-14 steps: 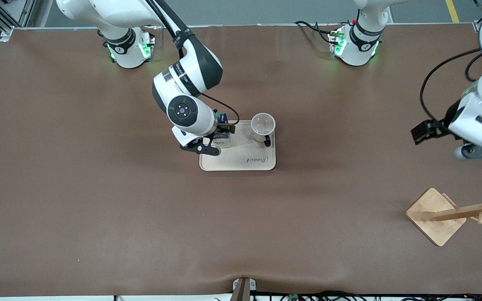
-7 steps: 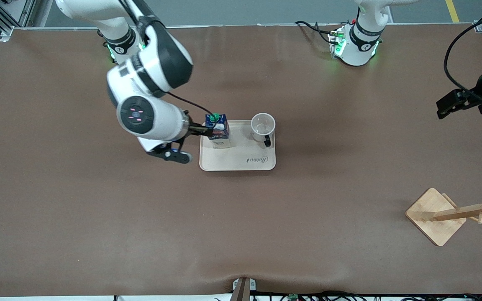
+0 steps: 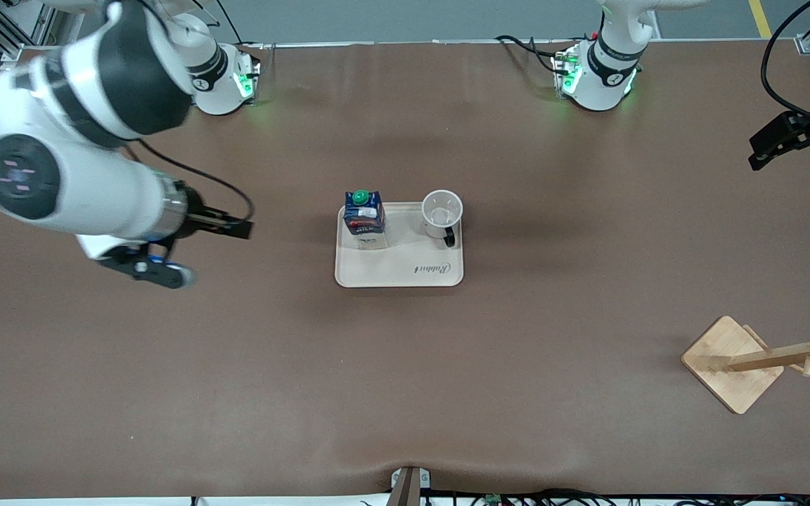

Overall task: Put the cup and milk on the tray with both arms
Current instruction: 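Open the right gripper and withdraw it from the milk carton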

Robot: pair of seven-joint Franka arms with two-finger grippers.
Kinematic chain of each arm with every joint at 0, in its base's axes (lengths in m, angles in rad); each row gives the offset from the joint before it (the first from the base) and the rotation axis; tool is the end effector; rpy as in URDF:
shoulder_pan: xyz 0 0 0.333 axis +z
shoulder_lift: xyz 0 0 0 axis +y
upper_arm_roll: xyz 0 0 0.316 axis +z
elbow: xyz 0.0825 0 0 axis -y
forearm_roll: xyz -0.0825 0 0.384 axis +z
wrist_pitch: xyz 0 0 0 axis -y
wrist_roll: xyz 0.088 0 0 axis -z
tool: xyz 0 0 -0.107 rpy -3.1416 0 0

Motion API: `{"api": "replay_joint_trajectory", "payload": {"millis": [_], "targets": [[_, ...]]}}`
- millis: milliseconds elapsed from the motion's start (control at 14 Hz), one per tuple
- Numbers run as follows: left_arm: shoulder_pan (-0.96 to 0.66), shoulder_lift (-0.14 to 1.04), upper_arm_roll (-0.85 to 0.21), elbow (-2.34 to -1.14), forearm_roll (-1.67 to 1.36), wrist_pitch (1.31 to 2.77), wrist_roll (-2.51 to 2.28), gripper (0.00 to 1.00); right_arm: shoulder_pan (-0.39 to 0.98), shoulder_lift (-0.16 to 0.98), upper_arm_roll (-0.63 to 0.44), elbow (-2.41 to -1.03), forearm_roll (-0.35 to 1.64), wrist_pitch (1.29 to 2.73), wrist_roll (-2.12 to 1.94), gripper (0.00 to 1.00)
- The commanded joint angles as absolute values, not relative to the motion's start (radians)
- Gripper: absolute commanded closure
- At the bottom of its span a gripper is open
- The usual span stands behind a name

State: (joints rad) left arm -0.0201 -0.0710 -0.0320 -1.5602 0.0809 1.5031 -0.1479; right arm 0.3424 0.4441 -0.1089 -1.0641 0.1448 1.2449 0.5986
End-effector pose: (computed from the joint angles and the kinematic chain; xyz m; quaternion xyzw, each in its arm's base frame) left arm 0.5251 -0.0190 0.6622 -0.9978 -0.0509 -0.0110 0.0406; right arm 0.6186 0.1845 0.5648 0.9767 -0.1638 -0.1383 0.0095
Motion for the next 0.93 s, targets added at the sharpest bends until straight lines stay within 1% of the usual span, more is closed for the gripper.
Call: {"api": "replay_joint_trajectory", "payload": {"millis": [0,143,286,429,500,643,714,857], "targets": [[-0.032,-0.097,-0.037,-1.577,0.066,1.496,-0.144,0.00,0.260,0.350,-0.081,-1.092,0.078,1.223,0.577,0.00],[-0.034,-0.100,-0.052,-1.575,0.048,1.480,-0.149,0.00,0.191,0.287,-0.078,-1.133,0.080,1.216,0.537,0.00],[-0.028,-0.100,-0.052,-1.575,0.048,1.477,-0.143,0.00,0.118,0.224,-0.049,-1.146,0.078,1.213,0.426,0.00],[-0.026,-0.097,-0.048,-1.575,0.049,1.462,-0.141,0.00,0.048,0.122,-0.032,-1.265,0.069,1.239,0.355,0.00],[-0.028,-0.095,-0.048,-1.575,0.049,1.459,-0.150,0.00,-0.004,0.088,-0.016,-1.320,0.069,1.264,0.318,0.00],[-0.029,-0.094,-0.054,-1.575,0.063,1.454,-0.152,0.00,-0.099,0.043,0.026,-1.405,0.069,1.302,0.200,0.00],[-0.028,-0.091,-0.052,-1.574,0.061,1.456,-0.149,0.00,-0.107,0.031,0.028,-1.429,0.068,1.316,0.187,0.00],[-0.026,-0.084,-0.049,-1.574,0.063,1.459,-0.141,0.00,-0.107,0.026,0.025,-1.437,0.061,1.313,0.184,0.00]]}}
